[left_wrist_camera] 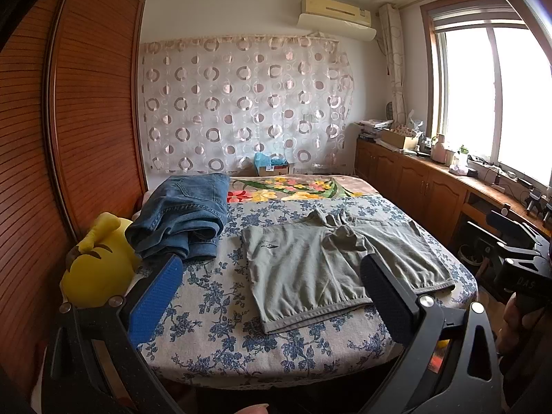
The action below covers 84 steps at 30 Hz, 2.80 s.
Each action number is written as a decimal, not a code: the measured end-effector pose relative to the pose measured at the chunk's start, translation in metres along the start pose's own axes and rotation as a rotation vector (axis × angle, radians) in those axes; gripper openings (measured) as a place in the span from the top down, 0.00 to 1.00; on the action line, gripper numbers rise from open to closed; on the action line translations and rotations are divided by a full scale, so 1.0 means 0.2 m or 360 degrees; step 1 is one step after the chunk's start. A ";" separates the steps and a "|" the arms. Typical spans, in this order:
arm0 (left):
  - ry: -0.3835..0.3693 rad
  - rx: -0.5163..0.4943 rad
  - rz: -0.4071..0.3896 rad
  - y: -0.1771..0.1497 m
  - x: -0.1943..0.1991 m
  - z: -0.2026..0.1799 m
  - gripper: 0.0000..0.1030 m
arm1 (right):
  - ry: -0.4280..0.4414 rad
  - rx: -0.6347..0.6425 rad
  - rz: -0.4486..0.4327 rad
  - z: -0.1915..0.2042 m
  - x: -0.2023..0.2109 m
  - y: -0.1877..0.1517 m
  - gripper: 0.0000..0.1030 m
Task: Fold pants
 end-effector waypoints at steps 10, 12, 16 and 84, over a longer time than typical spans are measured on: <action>0.0001 -0.0004 -0.0005 0.00 0.00 0.00 0.00 | 0.0001 0.0002 -0.0002 0.00 0.00 0.00 0.00; 0.0001 -0.0004 -0.0006 0.00 0.00 0.00 0.00 | 0.0001 0.0002 -0.0003 0.00 0.00 0.00 0.00; 0.0000 -0.0006 -0.0007 0.00 0.00 0.00 0.00 | 0.0000 0.0003 -0.0005 0.00 0.00 0.00 0.00; -0.0180 -0.0106 0.0373 -0.39 -0.61 -0.10 0.00 | -0.0056 0.0125 0.0378 -0.38 -0.30 -0.11 0.26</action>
Point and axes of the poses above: each gripper's, at about its wrist camera, not at the fingertips, and x roughly against the way its jaws point, z to its left, y to its top, the point moved 10 cm from there along -x, roughly the way its jaws point, and after that the axes turned 7 degrees about -z, right-handed, at the moved point
